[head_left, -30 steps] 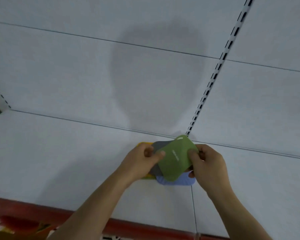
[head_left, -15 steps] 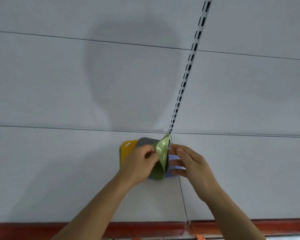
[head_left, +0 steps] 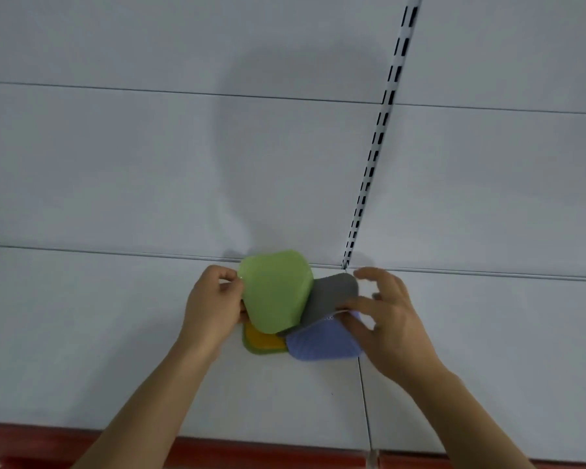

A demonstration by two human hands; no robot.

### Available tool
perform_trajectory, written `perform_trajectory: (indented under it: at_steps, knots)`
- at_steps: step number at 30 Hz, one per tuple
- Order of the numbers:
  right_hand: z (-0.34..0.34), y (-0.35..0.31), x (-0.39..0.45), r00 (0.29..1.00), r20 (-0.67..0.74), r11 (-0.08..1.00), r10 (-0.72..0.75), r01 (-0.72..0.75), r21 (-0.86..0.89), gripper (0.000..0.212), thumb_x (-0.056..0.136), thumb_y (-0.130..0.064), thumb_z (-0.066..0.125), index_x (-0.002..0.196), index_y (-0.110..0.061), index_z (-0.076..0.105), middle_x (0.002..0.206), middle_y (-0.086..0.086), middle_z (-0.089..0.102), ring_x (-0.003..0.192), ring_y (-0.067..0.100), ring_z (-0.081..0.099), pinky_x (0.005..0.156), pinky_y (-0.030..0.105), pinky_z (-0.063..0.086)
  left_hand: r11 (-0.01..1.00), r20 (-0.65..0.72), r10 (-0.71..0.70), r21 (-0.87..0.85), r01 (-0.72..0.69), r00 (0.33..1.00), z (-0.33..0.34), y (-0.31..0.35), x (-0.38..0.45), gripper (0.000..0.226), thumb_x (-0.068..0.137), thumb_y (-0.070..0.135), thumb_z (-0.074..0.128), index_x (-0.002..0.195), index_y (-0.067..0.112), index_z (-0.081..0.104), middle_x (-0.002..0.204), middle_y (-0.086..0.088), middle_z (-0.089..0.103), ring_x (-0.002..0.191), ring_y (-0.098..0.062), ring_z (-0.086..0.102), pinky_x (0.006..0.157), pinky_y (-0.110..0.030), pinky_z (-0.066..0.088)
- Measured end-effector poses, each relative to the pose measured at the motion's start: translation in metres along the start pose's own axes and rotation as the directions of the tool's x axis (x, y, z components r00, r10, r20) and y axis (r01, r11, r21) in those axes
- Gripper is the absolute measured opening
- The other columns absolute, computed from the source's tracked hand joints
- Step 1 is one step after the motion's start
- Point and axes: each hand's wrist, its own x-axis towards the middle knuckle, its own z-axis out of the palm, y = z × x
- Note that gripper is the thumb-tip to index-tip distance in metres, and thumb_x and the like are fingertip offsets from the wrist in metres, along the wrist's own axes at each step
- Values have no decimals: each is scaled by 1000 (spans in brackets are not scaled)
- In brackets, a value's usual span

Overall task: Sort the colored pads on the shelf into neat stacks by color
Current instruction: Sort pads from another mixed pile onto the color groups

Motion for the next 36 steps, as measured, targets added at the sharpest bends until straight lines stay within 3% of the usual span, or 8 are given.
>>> perform_trajectory:
  at_steps: [3, 5, 10, 17, 21, 23, 27, 36]
  knots:
    - [-27, -1, 11, 966, -6, 938, 260, -251, 239, 8, 97, -24, 69, 92, -30, 71, 95, -15, 71, 85, -1, 62, 76, 19, 48, 982, -54, 174, 82, -169, 983, -19, 9, 5, 12, 101, 17, 58, 98, 28, 60, 92, -5, 78, 80, -26, 78, 78, -54, 65]
    - [-35, 4, 18, 876, 99, 783, 472, -469, 408, 15, 100, -29, 66, 88, -21, 68, 75, 2, 66, 68, 14, 57, 66, 33, 47, 929, -42, 319, 214, -303, 947, -26, 19, 6, 10, 103, 20, 57, 101, 30, 58, 90, 3, 78, 78, -21, 76, 78, -45, 62]
    - [-28, 22, 12, 718, 265, 671, 643, -696, 257, 13, 99, -31, 64, 92, -24, 72, 86, 1, 76, 84, 29, 70, 79, 48, 58, 675, 243, 565, 413, -611, 788, -22, 31, -9, 1, 105, 33, 53, 106, 32, 53, 78, 3, 72, 70, -24, 68, 66, -43, 56]
    - [-32, 24, -1, 726, 310, 740, 614, -666, 94, 32, 92, -18, 60, 111, -43, 61, 97, -12, 74, 92, 12, 69, 84, 40, 59, 358, 666, 354, 552, -753, 656, 10, 5, -44, 41, 94, 58, 34, 98, 28, 61, 81, 6, 66, 79, -18, 63, 68, -36, 51]
    - [-35, 26, -5, 715, 324, 726, 619, -679, 112, 41, 91, -18, 63, 122, -45, 59, 94, -12, 75, 85, 14, 71, 76, 41, 62, 524, 504, 363, 585, -619, 783, 7, 5, -21, 40, 103, 53, 51, 78, 22, 51, 60, 2, 51, 60, -15, 49, 61, -35, 42]
    - [-35, 25, -8, 705, 365, 711, 608, -688, 144, 47, 90, -18, 63, 124, -49, 56, 90, -9, 75, 69, 21, 73, 58, 38, 61, 474, 435, 331, 691, -546, 838, 7, 3, -2, 22, 103, 46, 53, 97, 27, 61, 87, 7, 65, 87, -20, 63, 75, -36, 50]
    - [-35, 20, -13, 710, 412, 701, 571, -683, 207, 59, 86, -10, 59, 127, -52, 51, 88, -2, 76, 54, 28, 71, 49, 31, 55, 335, 412, 204, 823, -459, 888, 21, 1, 10, 61, 94, 68, 57, 133, 21, 57, 130, 0, 57, 122, -26, 53, 98, -41, 51]
    - [-36, 20, -20, 718, 406, 702, 566, -677, 220, 65, 82, -6, 61, 125, -52, 47, 82, 1, 75, 54, 20, 67, 52, 27, 52, 409, 194, -3, 895, -176, 981, 16, -1, -1, 68, 83, 84, 57, 101, 19, 54, 98, 0, 64, 100, -28, 67, 76, -34, 50]
